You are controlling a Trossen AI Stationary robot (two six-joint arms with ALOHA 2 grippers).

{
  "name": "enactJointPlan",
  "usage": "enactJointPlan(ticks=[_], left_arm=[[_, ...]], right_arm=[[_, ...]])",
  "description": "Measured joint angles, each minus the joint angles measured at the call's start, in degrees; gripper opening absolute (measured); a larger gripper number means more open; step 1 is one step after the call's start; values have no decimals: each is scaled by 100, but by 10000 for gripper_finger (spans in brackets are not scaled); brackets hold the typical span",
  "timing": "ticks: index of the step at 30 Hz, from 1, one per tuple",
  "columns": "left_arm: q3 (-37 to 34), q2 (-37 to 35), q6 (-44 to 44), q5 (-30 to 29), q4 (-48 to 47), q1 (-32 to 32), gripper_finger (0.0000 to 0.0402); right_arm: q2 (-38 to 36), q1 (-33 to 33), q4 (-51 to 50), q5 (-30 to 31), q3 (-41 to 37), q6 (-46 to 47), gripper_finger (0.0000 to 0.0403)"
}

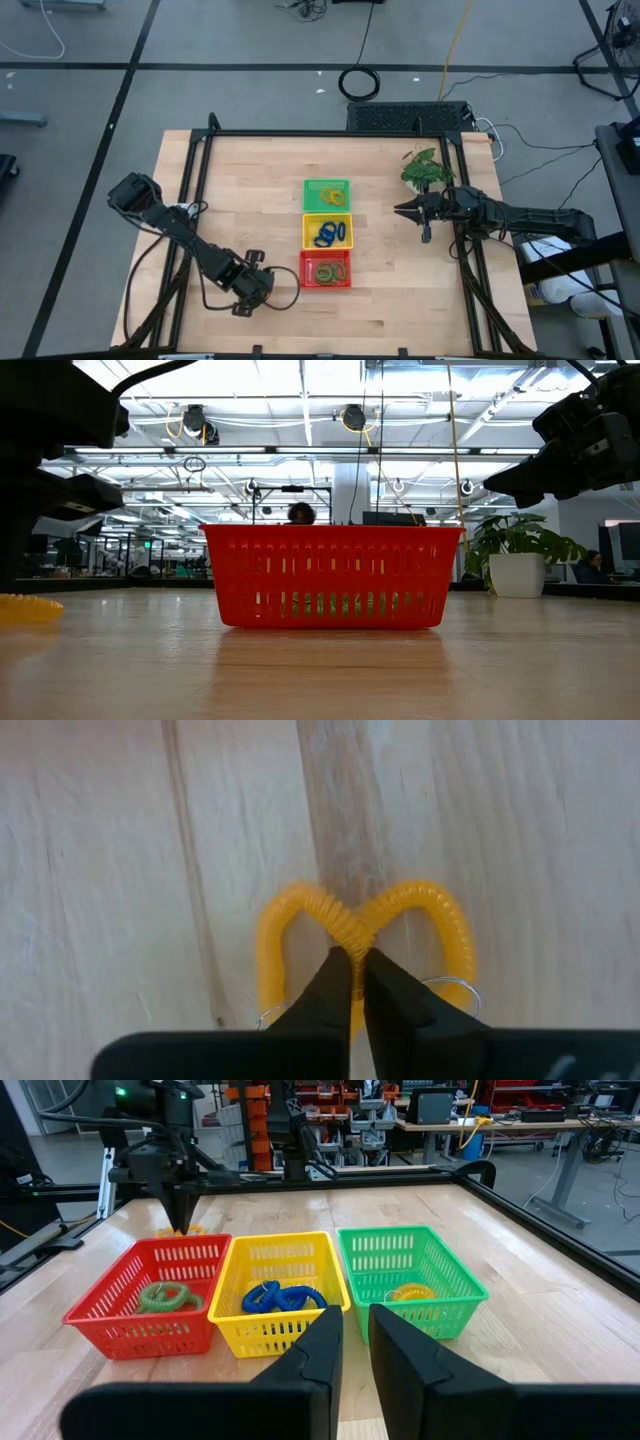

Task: Sort spring keychains into baskets
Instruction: Put the yellow spring keychain into the green basket

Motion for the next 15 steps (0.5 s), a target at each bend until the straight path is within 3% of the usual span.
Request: enactJointPlan(ticks=[8, 15], left_arm=[[0, -11, 144, 19, 209, 108, 22], [0, -11, 147, 189, 205, 272, 7]], right_arm=[[2, 1, 0, -1, 0, 0, 39], [0, 2, 0, -1, 0, 0, 38]])
